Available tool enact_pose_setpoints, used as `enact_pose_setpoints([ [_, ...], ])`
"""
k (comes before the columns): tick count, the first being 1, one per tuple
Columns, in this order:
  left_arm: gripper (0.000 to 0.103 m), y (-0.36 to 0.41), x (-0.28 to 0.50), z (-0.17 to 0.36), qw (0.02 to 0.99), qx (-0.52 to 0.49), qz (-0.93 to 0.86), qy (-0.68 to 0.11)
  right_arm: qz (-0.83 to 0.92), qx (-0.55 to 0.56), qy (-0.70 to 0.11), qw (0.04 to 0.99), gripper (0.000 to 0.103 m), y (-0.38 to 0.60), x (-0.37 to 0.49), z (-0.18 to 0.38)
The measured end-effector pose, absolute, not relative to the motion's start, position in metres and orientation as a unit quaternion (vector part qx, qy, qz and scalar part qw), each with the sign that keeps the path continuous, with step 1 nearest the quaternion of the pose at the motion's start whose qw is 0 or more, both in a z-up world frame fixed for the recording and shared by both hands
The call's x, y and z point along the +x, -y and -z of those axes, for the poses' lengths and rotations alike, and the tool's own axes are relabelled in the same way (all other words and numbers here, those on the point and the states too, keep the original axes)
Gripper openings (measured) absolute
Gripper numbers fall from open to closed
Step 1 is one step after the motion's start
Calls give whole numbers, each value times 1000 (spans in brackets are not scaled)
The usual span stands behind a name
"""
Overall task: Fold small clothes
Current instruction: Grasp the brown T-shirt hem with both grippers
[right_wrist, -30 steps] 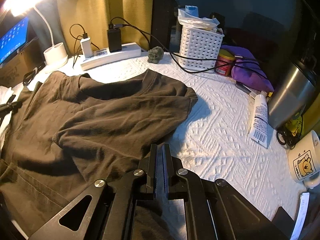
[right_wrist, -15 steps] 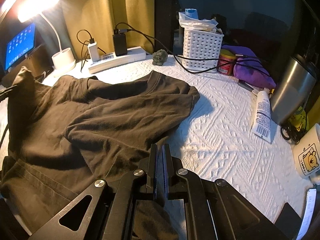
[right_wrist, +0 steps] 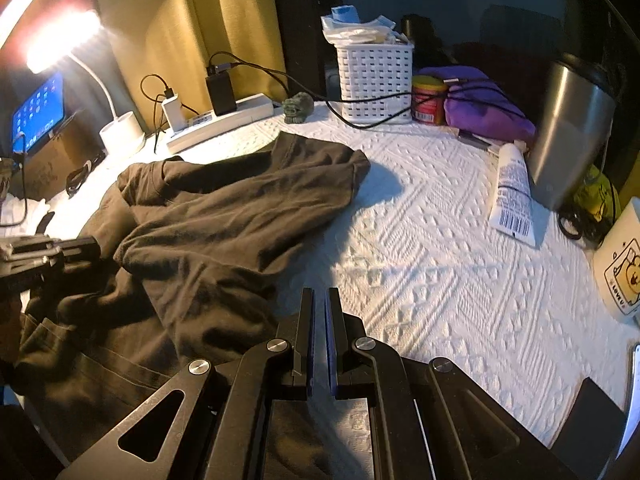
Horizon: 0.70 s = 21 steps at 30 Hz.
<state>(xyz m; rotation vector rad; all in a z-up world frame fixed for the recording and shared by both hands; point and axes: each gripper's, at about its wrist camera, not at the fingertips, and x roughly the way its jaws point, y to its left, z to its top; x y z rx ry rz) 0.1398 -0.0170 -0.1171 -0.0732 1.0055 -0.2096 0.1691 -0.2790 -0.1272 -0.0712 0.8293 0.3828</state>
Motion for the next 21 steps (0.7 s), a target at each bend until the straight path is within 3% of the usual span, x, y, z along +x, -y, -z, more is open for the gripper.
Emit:
enact_pose_setpoints([
  [2,37,22,134,114,869,-39,116,-479,-183,-31,-401,897,6,280,170,128],
  [7,39,12,118,94,880,-43,125,-456,-181,-33,-400,898,6,279,169,127],
  [11,56,-17,111,86,890,-52,99,-442,-180,-38,-398,899,6,275,167,125],
  [21,58,-74,100,112,882,-86,73,-458,-179,-59,-409,893,6,256,165,127],
])
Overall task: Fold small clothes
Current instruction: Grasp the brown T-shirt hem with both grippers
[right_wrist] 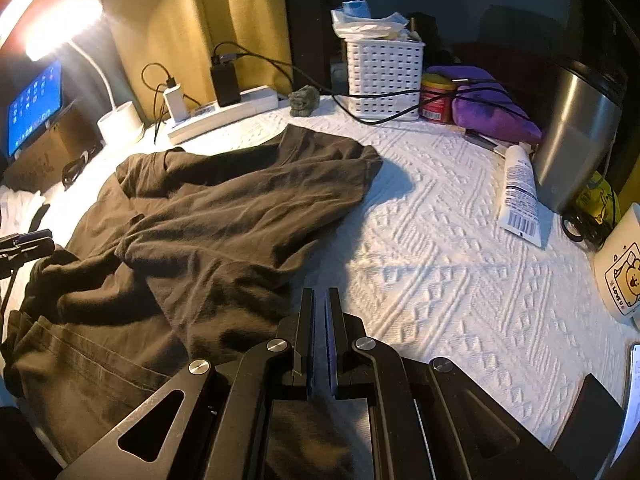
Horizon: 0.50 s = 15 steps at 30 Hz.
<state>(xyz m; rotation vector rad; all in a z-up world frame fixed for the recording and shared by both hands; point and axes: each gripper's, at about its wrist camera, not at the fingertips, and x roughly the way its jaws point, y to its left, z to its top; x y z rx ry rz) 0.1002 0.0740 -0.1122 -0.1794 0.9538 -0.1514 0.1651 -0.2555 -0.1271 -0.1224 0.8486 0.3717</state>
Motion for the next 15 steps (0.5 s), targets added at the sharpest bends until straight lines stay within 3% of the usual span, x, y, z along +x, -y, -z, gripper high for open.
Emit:
enact_pose_setpoints([
  [10,58,-27,86,133,834,-106,213,-498,-180,-76,-419,887,6,237,155,129],
  [15,58,-21,81,119,840,-92,225,-486,-178,-65,-429,883,6,242,152,133],
])
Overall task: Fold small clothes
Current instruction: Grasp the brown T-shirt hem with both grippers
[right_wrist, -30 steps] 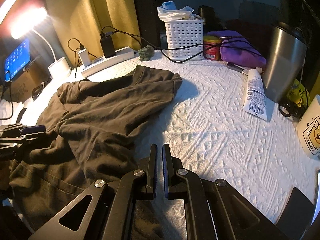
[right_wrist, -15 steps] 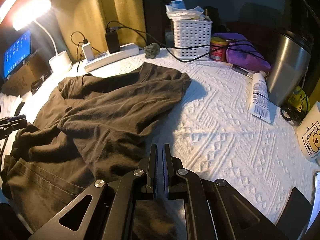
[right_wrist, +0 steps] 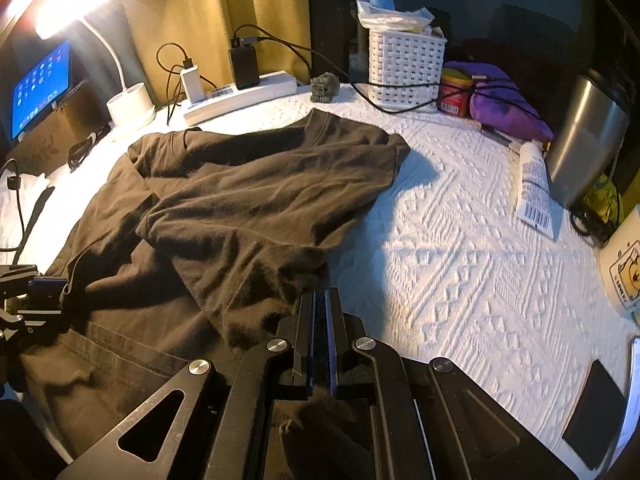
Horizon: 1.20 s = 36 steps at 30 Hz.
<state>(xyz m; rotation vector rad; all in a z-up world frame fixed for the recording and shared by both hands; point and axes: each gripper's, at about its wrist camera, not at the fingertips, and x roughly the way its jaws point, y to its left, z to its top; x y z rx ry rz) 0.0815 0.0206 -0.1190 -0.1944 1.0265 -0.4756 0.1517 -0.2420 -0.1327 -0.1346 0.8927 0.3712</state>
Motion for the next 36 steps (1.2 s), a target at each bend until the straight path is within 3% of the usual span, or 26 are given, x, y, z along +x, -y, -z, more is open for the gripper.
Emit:
enact_pose_setpoints([
  [3,59,-24,85,101,868,-73,193,-451,-172,-65,-438,880,6,247,151,136],
  [5,65,-27,90,99,877,-65,171,-445,-148,-80,-449,878,6,252,153,143],
  [12,65,-27,101,125,853,-58,166,-491,-150,-86,-454,874,6,267,157,148],
  [18,65,-29,82,117,860,-58,164,-480,-109,-138,-441,880,9,275,154,147],
  [20,65,-30,74,111,866,-53,157,-472,-90,-143,-437,884,32,285,153,145],
  [22,65,-28,69,104,872,-49,155,-462,-49,-153,-442,882,100,296,155,143],
  [36,65,-56,11,92,888,-44,113,-443,-171,-30,-378,909,103,332,74,96],
])
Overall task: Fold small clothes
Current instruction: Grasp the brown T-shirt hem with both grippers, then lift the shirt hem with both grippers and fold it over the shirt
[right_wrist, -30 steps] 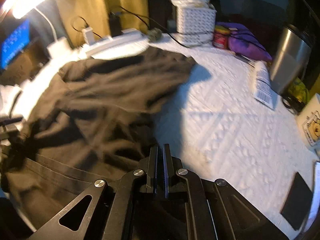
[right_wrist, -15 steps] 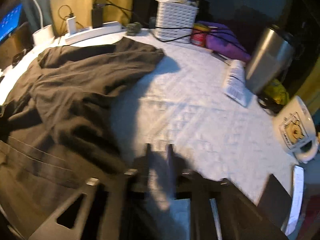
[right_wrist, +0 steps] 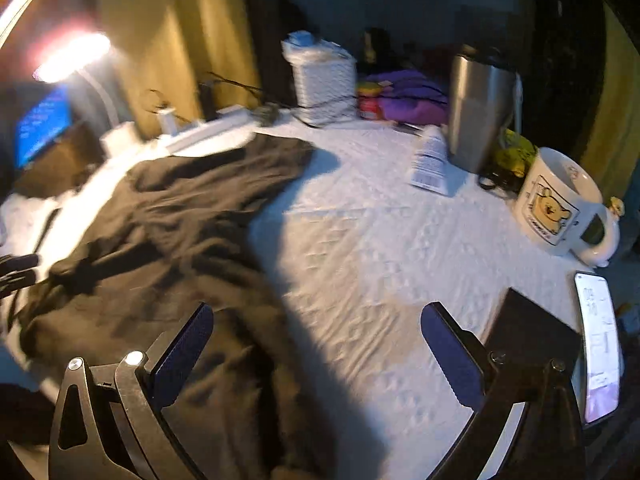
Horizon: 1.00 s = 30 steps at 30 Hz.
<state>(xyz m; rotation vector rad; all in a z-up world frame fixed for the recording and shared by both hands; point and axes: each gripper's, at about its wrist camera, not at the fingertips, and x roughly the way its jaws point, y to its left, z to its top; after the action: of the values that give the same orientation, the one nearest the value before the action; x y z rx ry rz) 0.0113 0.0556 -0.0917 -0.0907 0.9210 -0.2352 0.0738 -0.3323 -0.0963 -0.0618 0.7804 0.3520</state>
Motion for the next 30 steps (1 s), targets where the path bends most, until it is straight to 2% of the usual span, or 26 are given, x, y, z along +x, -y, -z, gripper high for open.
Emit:
enact_pose_setpoints([
  [5,65,-64,-10,101,891,-32,80,-445,-208,-30,-385,899,102,311,53,101],
  [7,65,-64,-18,100,894,-30,78,-440,-221,-35,-387,894,94,300,49,103],
  [11,65,-65,-26,105,897,-17,71,-436,-234,-42,-401,885,85,286,52,115],
  [13,62,-67,-27,110,896,-9,53,-441,-231,-41,-411,881,70,283,54,122],
  [15,60,-70,-28,113,895,-11,50,-442,-234,-43,-415,878,60,281,54,125],
  [19,60,-77,-23,125,892,-11,31,-450,-214,-54,-426,877,58,280,63,137],
  [21,51,-80,-20,134,888,-22,34,-458,-209,-51,-429,877,47,280,69,143],
  [23,29,-80,-20,139,883,-36,47,-466,-210,-57,-421,880,39,278,71,145],
  [24,25,-79,-22,137,884,-40,49,-462,-214,-62,-421,879,21,276,70,145],
  [25,18,-77,-24,133,887,-34,50,-458,-218,-63,-419,879,12,276,70,143],
  [30,10,-70,-43,97,912,-20,50,-407,-234,-77,-380,892,9,276,52,112],
])
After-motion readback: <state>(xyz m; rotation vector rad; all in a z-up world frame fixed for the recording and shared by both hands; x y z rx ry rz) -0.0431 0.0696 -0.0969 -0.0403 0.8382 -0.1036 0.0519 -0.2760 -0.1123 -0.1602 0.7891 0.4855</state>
